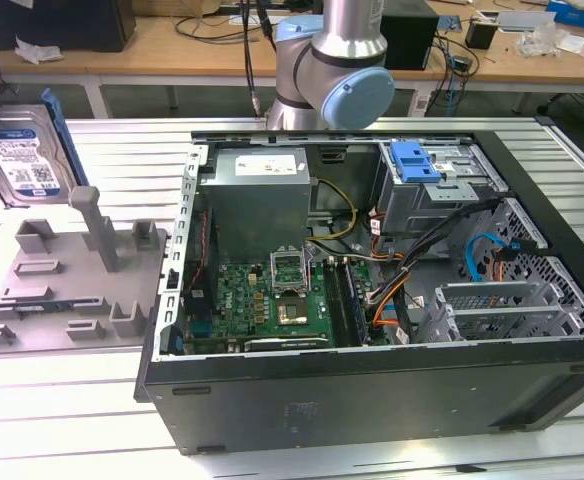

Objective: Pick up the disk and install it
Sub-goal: 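Pick up the disk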

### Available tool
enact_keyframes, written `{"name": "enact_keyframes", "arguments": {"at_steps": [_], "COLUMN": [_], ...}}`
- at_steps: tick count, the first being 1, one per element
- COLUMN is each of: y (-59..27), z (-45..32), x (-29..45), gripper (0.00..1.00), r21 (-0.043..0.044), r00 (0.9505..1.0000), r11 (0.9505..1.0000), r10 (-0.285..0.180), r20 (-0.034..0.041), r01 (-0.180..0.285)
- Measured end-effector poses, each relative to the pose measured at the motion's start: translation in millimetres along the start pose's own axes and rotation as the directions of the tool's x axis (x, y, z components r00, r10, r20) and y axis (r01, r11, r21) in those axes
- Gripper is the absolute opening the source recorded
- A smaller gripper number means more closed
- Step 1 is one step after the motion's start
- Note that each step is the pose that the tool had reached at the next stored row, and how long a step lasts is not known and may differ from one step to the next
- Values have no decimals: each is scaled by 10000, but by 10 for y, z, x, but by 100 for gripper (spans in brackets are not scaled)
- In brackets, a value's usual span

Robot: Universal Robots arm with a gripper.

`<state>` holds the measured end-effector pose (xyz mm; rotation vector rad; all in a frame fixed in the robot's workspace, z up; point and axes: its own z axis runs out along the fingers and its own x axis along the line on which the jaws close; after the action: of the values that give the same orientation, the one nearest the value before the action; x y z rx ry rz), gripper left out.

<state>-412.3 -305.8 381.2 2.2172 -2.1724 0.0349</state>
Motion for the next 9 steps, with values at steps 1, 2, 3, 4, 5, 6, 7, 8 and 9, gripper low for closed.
{"name": "enact_keyframes", "arguments": {"at_steps": [1, 2, 3, 4, 5, 6, 7, 8, 9], "y": [0, 0, 0, 1, 1, 1, 1, 1, 1], "z": [-30, -45, -61, -76, -90, -104, -118, -143, -158], "x": [1, 2, 3, 3, 4, 4, 5, 6, 7], "gripper": [37, 37, 37, 37, 37, 37, 37, 37, 37], "r21": [1, 1, 0, 1, 1, 0, 1, 1, 1], "r00": [10000, 10000, 10000, 10000, 10000, 10000, 10000, 10000, 10000], "r11": [10000, 10000, 10000, 10000, 10000, 10000, 10000, 10000, 10000], "r10": [-1, -1, 0, 0, 0, -1, 0, 0, 0], "r20": [3, 4, 6, 7, 9, 10, 14, 18, 20], "r01": [1, 1, 0, 0, 0, 1, 0, 0, 0]}}
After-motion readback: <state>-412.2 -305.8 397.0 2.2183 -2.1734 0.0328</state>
